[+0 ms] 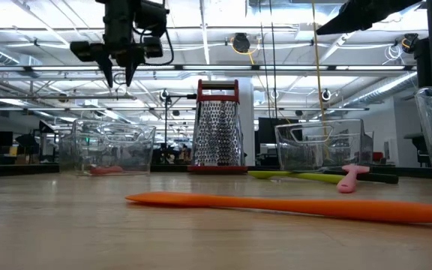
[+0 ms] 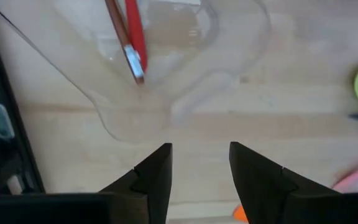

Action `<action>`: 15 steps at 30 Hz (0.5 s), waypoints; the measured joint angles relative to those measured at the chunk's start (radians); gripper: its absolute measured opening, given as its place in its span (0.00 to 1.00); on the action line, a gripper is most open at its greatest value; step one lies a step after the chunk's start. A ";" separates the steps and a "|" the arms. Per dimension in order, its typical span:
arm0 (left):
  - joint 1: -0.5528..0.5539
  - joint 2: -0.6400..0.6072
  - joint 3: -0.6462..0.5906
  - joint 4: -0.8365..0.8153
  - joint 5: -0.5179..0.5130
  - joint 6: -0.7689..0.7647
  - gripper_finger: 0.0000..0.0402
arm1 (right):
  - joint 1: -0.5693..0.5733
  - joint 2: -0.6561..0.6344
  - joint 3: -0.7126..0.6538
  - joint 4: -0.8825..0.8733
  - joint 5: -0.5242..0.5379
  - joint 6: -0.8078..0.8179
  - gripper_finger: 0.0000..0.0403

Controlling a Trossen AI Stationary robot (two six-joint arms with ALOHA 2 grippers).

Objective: Pick & Place Kitchen Items
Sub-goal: Put the orange spatula into the bottom transparent bin

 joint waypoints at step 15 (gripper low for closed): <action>-0.403 0.000 0.000 0.141 -0.036 -0.413 0.34 | 0.000 0.000 0.000 -0.009 -0.001 -0.012 0.00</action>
